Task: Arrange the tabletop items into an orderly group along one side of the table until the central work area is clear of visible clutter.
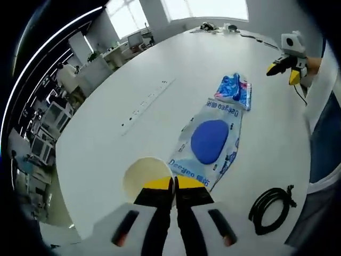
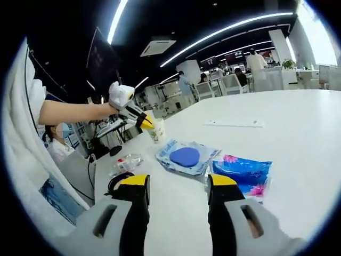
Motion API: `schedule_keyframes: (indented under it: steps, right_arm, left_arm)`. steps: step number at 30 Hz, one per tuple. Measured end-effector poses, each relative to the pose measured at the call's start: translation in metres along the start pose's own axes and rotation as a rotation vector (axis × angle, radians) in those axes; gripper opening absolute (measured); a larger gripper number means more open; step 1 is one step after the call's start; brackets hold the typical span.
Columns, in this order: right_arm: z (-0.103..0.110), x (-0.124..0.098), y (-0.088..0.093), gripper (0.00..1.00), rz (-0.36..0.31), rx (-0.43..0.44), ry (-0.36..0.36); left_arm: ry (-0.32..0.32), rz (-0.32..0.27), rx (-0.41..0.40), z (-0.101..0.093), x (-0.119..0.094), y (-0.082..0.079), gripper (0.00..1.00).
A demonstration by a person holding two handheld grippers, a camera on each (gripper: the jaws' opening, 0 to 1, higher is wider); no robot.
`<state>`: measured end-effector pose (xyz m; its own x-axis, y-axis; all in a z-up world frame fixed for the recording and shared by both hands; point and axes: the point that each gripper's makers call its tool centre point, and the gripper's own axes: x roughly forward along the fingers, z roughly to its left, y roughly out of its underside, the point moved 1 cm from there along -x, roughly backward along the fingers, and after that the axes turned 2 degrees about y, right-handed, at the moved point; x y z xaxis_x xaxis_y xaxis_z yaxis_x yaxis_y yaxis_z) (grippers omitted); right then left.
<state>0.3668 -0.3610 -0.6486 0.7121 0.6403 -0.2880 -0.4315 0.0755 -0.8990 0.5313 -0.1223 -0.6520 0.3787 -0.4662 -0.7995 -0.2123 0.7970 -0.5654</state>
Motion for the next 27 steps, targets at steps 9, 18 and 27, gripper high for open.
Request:
schedule_keyframes:
  steps: [9,18,27]
  right_arm:
    - [0.002,0.002,0.001,0.41,0.005,0.017,-0.005]
    - [0.005,0.003,0.005,0.41,0.021,0.017,-0.015]
    - [0.008,0.006,0.005,0.42,0.02,0.021,-0.028]
  left_arm:
    - [-0.008,-0.022,-0.073,-0.006,0.005,0.011,0.0]
    - [-0.012,-0.006,-0.075,-0.015,0.014,0.021,0.0]
    - [-0.032,-0.017,-0.103,-0.017,0.02,0.025,0.0]
